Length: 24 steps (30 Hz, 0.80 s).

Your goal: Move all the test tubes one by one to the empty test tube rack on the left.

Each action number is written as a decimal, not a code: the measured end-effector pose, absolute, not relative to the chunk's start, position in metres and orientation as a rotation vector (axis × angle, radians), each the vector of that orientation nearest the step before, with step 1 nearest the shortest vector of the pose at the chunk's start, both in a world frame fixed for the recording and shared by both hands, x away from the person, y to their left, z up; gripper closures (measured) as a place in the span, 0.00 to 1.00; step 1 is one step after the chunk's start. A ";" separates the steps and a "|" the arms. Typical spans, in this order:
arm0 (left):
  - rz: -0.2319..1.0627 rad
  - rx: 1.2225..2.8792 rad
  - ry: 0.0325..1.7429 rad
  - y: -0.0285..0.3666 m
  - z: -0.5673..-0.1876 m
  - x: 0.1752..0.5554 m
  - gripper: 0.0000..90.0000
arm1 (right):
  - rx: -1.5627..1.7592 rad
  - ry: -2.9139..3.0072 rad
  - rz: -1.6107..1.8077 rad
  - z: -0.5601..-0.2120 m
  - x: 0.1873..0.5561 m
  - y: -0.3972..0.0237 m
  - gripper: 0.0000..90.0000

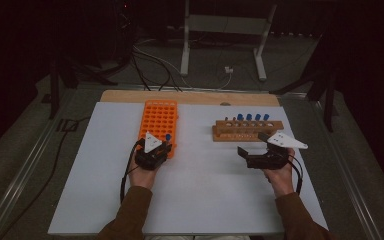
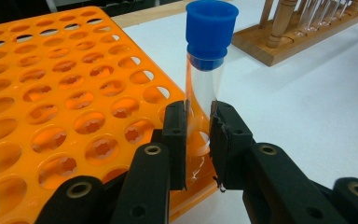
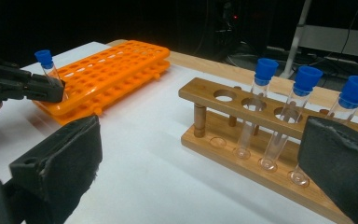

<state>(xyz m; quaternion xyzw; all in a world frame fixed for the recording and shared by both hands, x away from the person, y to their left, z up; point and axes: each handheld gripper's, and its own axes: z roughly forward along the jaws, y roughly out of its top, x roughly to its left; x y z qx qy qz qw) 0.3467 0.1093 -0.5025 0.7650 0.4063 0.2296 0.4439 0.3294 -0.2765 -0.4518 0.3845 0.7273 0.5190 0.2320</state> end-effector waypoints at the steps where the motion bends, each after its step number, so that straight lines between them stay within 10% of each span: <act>1: 0.566 1.896 1.009 0.109 -0.502 0.347 0.86 | 1.057 1.999 1.426 -0.452 0.329 -0.277 0.00; 19: 0.551 1.754 1.006 0.140 -0.464 0.326 0.54 | 1.078 1.992 1.415 -0.454 0.332 -0.281 0.00; 24: 0.602 1.716 1.043 0.162 -0.453 0.310 0.27 | 1.093 1.984 1.411 -0.454 0.333 -0.283 0.00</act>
